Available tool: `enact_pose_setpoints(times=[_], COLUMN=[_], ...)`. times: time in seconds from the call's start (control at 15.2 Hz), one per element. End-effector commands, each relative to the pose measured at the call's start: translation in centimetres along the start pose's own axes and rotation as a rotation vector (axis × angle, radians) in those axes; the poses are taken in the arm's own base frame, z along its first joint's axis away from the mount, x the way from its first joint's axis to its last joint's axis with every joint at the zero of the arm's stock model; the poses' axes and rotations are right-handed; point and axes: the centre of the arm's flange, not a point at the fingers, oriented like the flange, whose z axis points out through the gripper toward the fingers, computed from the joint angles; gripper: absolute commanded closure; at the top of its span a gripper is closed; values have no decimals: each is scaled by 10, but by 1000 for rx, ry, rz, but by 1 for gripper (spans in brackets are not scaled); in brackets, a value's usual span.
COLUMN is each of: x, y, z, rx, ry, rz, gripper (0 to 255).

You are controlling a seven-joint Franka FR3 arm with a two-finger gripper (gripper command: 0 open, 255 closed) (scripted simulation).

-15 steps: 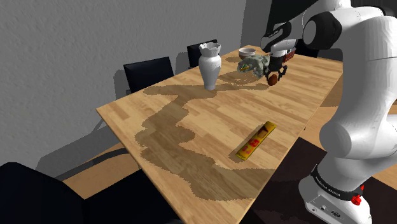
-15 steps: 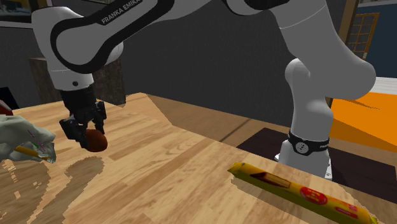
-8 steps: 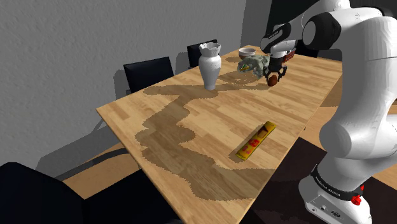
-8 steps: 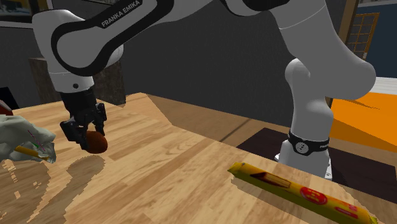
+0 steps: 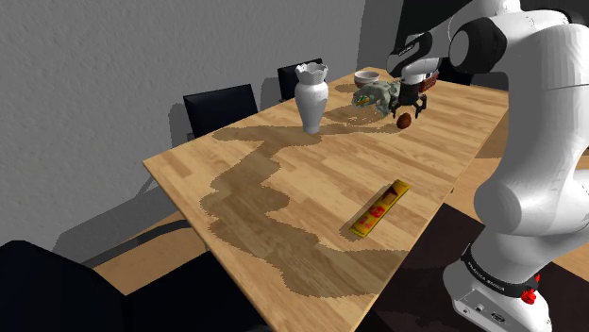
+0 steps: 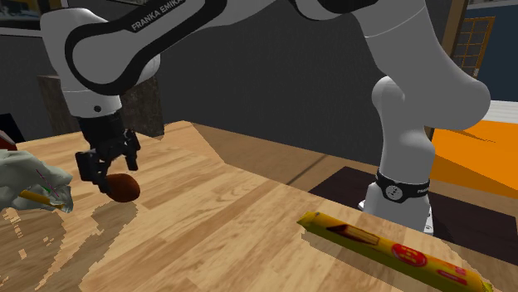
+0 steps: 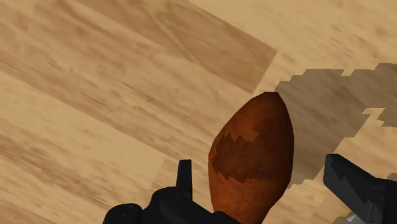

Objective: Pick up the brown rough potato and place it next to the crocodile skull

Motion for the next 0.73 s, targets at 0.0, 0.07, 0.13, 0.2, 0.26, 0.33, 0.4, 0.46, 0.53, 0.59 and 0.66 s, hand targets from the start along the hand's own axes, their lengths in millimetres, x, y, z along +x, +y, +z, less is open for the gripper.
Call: enact_pose_setpoints(times=[0.0,0.07,0.13,0.2,0.26,0.33,0.4,0.46,0.53,0.59,0.66], x=[0,0,0,0,0,0,0,0,0,0,0], y=[0,0,0,0,0,0,0,0,0,0,0], z=[-20,-33,-43,-43,-43,-43,-43,-43,-43,-43,-43], rx=[0,0,0,0,0,0,0,0,0,0,0], ry=[0,0,0,0,0,0,0,0,0,0,0], rz=[0,0,0,0,0,0,0,0,0,0,0], gripper=[0,0,0,0,0,0,0,0,0,0,0])
